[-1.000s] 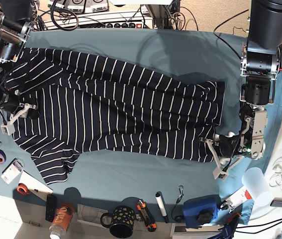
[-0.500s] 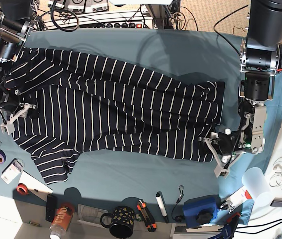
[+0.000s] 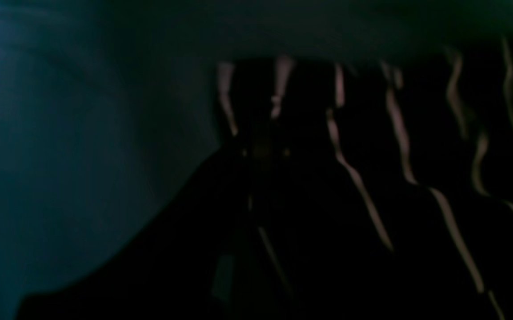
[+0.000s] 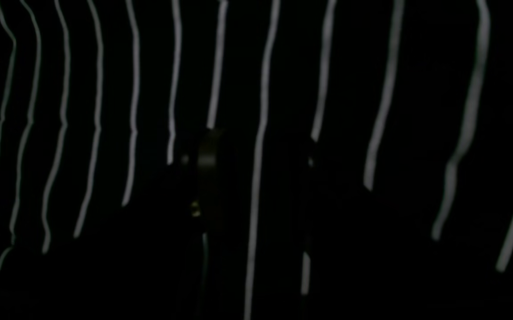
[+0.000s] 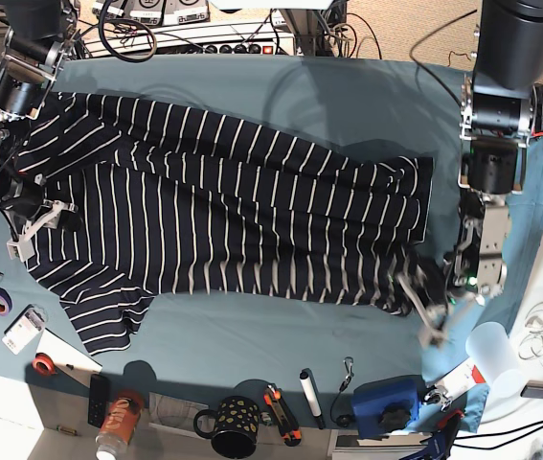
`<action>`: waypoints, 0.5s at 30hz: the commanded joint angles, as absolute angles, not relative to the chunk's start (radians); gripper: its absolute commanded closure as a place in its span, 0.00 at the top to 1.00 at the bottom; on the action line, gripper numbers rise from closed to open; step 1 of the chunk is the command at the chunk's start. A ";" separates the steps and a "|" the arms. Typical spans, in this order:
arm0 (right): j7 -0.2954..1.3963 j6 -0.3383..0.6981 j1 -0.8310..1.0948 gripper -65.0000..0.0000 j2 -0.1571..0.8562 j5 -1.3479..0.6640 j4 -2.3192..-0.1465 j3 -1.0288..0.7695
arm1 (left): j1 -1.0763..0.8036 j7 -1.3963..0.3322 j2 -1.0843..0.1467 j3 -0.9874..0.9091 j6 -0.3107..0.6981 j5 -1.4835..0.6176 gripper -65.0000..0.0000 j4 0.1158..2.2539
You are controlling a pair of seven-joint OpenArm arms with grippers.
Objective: Layout the t-shirt on the table in an organized manner, then fold the t-shirt properly
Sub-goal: 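Pull the sleeve with the right gripper outward while the left holds the hem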
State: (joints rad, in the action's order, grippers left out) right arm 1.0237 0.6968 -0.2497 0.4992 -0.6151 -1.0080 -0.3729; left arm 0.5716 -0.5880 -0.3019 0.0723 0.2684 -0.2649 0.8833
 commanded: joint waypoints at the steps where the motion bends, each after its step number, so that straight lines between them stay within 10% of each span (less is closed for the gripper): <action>1: 1.047 0.698 -0.262 0.34 0.512 -0.613 -1.019 -0.375 | 0.618 -0.544 -0.314 0.069 0.252 -0.249 0.00 0.900; 15: 1.047 0.698 -0.194 0.34 0.509 -0.613 -1.019 -0.375 | 0.629 -0.268 -0.313 0.069 0.235 -0.151 0.00 0.900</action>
State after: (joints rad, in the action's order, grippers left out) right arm 0.9939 0.7013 -0.1959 0.4980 -0.6544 -1.0164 -0.3767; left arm 0.5930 -0.2970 -0.3019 0.0731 0.2436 -0.1516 0.8833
